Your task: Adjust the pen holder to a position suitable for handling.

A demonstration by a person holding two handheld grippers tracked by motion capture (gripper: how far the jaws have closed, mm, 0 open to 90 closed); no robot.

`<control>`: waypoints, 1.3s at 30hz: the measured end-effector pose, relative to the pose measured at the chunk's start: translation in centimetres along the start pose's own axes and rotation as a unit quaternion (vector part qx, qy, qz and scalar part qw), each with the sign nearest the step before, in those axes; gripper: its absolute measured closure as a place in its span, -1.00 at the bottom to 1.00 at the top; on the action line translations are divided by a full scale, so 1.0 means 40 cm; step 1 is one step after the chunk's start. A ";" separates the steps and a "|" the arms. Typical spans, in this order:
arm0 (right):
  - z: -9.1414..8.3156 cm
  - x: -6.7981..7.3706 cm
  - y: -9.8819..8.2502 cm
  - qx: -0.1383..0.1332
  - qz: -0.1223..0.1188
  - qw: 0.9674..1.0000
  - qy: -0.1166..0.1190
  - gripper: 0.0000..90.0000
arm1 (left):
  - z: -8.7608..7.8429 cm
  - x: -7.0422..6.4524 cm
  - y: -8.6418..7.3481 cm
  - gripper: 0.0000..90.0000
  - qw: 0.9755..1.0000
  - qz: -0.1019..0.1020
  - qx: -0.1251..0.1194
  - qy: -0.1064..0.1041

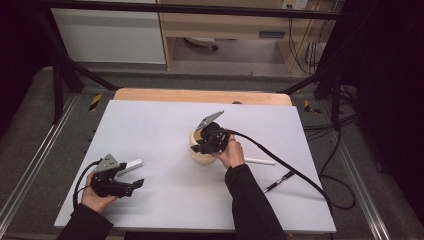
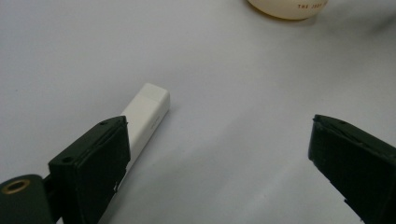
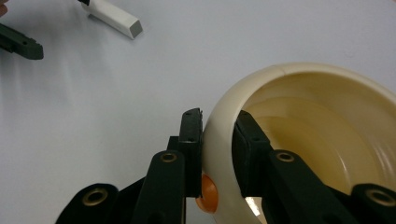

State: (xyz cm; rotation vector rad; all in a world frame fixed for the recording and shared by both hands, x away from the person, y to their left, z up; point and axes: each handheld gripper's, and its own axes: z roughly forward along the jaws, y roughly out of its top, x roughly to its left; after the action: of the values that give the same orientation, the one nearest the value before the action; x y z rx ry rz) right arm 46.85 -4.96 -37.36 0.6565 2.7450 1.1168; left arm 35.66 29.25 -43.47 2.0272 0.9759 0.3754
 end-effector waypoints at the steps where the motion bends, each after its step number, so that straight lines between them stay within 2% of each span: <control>1: 0.001 0.005 -0.001 0.001 -0.003 1.000 0.003 0.69 | 0.000 0.000 0.000 -0.87 1.000 0.000 0.000 0.000; 10: 0.007 0.009 -0.004 -0.010 -0.009 1.000 0.007 0.66 | 0.000 -0.001 0.000 -0.87 1.000 0.001 0.000 0.001; 12: 0.008 0.011 -0.004 -0.012 -0.009 1.000 -0.002 0.50 | -0.001 -0.001 0.000 -0.87 1.000 0.001 -0.001 0.002; 16: -0.002 0.013 -0.002 -0.023 -0.003 1.000 -0.008 0.30 | -0.001 0.000 -0.001 -0.87 1.000 0.001 0.001 0.002; 19: -0.020 0.018 0.002 -0.036 0.002 0.999 -0.018 0.01 | -0.001 -0.001 -0.001 -0.88 1.000 0.004 0.004 0.003; 23: -0.048 0.025 -0.002 -0.051 0.012 0.998 -0.029 -0.25 | -0.001 -0.002 -0.001 -0.88 1.000 0.005 0.005 0.003; 28: -0.082 0.031 -0.018 -0.058 0.025 0.997 -0.034 -0.42 | 0.001 -0.003 -0.001 -0.88 1.000 0.006 0.008 0.003; 32: -0.123 0.039 -0.058 -0.067 0.041 0.996 -0.047 -0.60 | 0.002 -0.003 -0.001 -0.90 1.000 0.008 0.012 0.004; 39: -0.156 0.044 -0.116 -0.074 0.064 0.993 -0.064 -0.79 | 0.001 -0.013 0.004 -0.92 1.000 0.018 0.015 0.005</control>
State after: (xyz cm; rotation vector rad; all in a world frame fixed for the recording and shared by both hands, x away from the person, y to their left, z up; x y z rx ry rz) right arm 42.03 -11.16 -35.90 0.8599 2.5167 1.2433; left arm 35.43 28.78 -43.35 2.0743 0.9577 0.3934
